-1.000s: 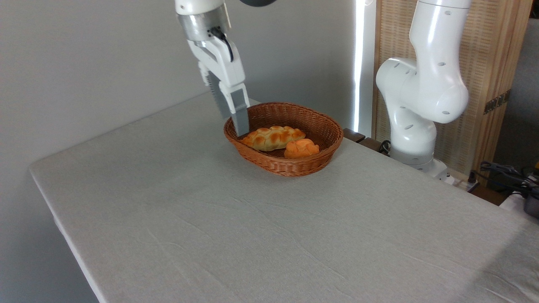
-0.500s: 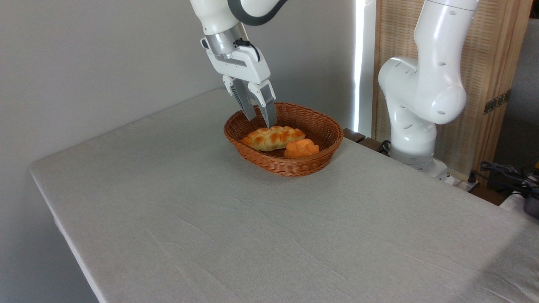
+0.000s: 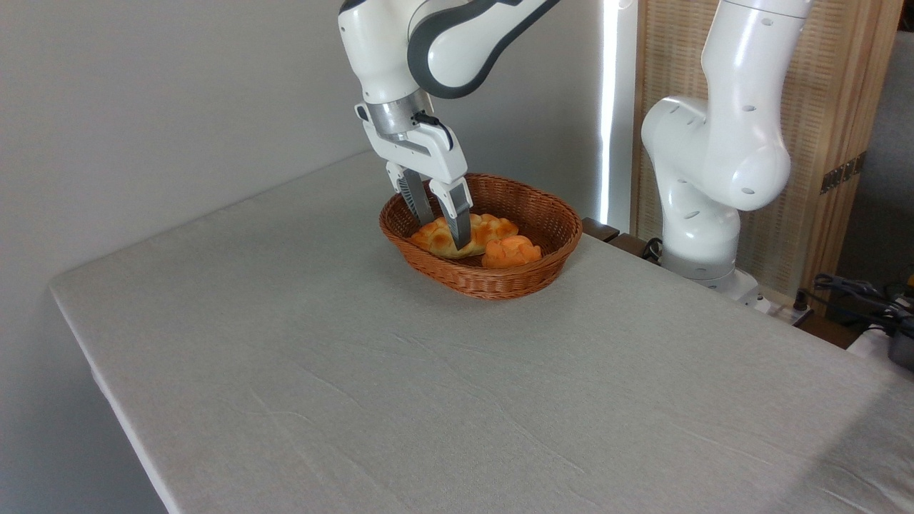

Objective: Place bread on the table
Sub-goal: 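Close the gripper on the croissant inside the basket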

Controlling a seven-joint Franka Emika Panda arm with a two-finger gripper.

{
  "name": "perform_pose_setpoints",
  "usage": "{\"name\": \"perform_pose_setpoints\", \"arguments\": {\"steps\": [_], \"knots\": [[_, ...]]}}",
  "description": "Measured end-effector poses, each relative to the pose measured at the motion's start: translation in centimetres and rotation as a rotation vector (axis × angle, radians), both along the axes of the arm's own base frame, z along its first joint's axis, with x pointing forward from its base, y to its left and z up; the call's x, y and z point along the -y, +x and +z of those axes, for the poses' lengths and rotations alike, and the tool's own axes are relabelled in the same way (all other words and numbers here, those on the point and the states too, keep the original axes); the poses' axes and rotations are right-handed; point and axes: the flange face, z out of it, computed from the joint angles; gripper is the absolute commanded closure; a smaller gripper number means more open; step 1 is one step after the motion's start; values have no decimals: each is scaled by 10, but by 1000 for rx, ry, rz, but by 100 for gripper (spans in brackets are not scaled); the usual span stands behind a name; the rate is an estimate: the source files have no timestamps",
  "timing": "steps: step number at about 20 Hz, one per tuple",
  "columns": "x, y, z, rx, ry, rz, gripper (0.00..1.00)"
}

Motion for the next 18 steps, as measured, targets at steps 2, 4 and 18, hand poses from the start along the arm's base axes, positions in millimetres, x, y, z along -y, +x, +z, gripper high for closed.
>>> {"name": "perform_pose_setpoints", "arguments": {"steps": [2, 4, 18], "knots": [[2, -2, -3, 5, 4, -9, 66], [3, -4, -3, 8, 10, -17, 70], [-1, -5, -6, -4, 37, -123, 84]]}}
